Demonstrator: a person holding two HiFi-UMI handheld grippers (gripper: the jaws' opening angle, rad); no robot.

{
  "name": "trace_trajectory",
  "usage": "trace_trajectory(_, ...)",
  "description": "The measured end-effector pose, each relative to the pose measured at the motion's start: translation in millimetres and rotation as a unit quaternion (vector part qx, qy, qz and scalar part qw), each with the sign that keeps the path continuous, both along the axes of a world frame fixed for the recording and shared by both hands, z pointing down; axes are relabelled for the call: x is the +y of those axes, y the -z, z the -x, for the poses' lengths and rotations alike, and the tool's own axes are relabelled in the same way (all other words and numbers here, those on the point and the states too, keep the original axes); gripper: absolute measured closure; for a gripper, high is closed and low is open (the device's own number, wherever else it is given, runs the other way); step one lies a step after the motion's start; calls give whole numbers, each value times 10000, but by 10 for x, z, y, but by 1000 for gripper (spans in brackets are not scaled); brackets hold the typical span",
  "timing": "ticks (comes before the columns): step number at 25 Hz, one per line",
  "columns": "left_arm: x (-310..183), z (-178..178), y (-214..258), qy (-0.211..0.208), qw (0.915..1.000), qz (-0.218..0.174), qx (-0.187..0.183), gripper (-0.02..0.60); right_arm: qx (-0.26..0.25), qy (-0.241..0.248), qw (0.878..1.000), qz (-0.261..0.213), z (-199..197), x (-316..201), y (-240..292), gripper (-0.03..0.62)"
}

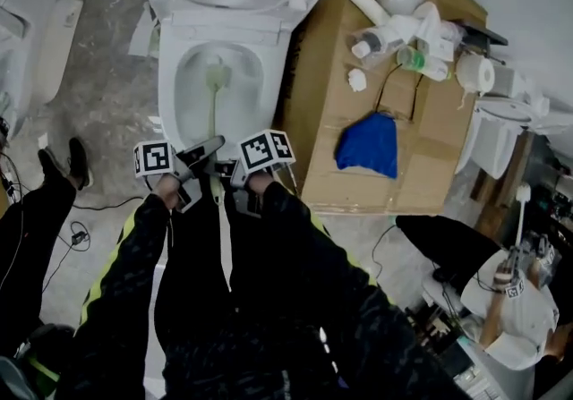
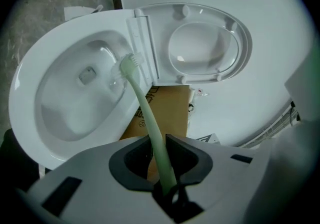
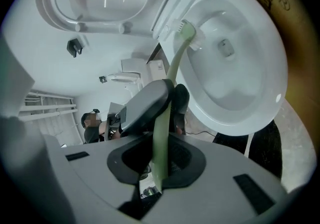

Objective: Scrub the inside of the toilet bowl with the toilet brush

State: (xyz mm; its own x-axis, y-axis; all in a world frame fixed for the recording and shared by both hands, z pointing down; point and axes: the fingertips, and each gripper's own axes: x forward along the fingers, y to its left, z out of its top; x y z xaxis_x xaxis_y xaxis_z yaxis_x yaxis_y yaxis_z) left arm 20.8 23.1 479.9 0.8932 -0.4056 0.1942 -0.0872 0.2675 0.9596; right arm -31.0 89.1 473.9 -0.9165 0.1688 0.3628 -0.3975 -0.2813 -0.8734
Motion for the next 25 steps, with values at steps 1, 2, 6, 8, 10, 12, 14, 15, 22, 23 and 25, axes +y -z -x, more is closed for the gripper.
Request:
trace_trajectory(1,-48,21,-102,-45,10000,-29,-18,497,0,-41,10000,17,24,-46,-97,539)
trace_trajectory(2,-95,38,-197,-90,9999,-68,-30,497,2,-78,10000,33,44,-90,-184,539)
trace_trajectory(6,-234,72,-489,-243,9997,-63,15,497,15,-221,9997,89,97,-238,-466,539)
trace_trajectory(8,-306,56,-592,-288,9995,-15,113,497,15,-320,9994,146,113,-312,-591,539)
trace_trajectory(10,-351,72,-755,-373,9993,66,21,497,24,-389,9990,203,119,-377,-720,539)
trace_trajectory(12,-405,86,-913,-434,9990,70,-106,497,28,-407,9989,222,114,-438,-842,539)
trace_trajectory(14,-442,88,-1044,-427,9987,198,-174,497,26,-433,9987,250,108,-490,-952,539)
trace_trajectory(15,-464,86,-1100,-426,9986,270,-185,497,26,-465,9985,271,108,-519,-1003,539)
trace_trajectory(22,-616,55,-1381,-496,9976,305,-384,497,34,-697,9973,213,42,-706,-1269,539)
trace_trajectory(23,-630,47,-1402,-448,9979,308,-361,497,27,-771,9968,223,36,-723,-1287,539)
trace_trajectory(25,-647,33,-1434,-441,9981,262,-350,497,0,-893,9957,252,37,-743,-1305,539)
